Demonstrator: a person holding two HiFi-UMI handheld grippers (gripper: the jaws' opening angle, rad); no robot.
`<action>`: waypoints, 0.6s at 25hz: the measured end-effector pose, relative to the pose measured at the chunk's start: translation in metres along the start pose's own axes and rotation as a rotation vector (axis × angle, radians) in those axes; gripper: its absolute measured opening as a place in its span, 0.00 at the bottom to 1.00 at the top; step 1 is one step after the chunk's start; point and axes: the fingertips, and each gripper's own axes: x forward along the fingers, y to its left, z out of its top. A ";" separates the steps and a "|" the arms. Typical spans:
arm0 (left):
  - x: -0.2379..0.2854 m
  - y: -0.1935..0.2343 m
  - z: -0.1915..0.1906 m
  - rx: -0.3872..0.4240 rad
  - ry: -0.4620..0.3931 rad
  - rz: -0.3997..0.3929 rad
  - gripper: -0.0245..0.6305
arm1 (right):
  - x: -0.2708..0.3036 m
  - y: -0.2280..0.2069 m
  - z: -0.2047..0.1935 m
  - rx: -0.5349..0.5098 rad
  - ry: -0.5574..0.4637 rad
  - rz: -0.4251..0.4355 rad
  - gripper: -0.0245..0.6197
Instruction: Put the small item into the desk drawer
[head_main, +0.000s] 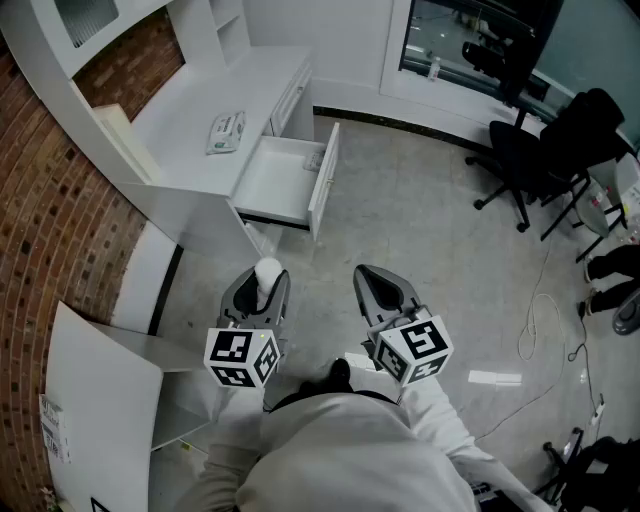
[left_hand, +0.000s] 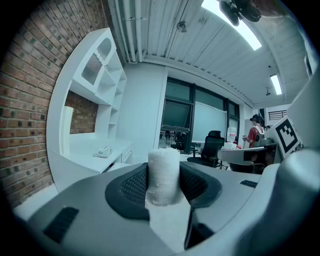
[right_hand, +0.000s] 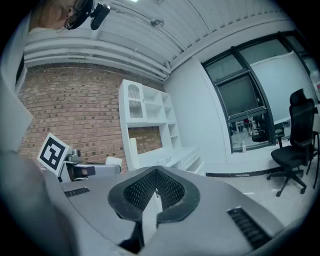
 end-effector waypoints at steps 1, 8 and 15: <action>0.002 -0.002 0.000 0.000 0.000 0.004 0.32 | -0.001 -0.003 -0.001 0.007 -0.001 0.009 0.08; 0.013 -0.010 0.002 0.003 0.006 0.020 0.32 | -0.011 -0.024 -0.003 0.061 -0.007 0.005 0.08; 0.021 -0.010 0.015 0.022 -0.012 0.044 0.32 | -0.014 -0.045 -0.001 0.095 -0.020 -0.006 0.08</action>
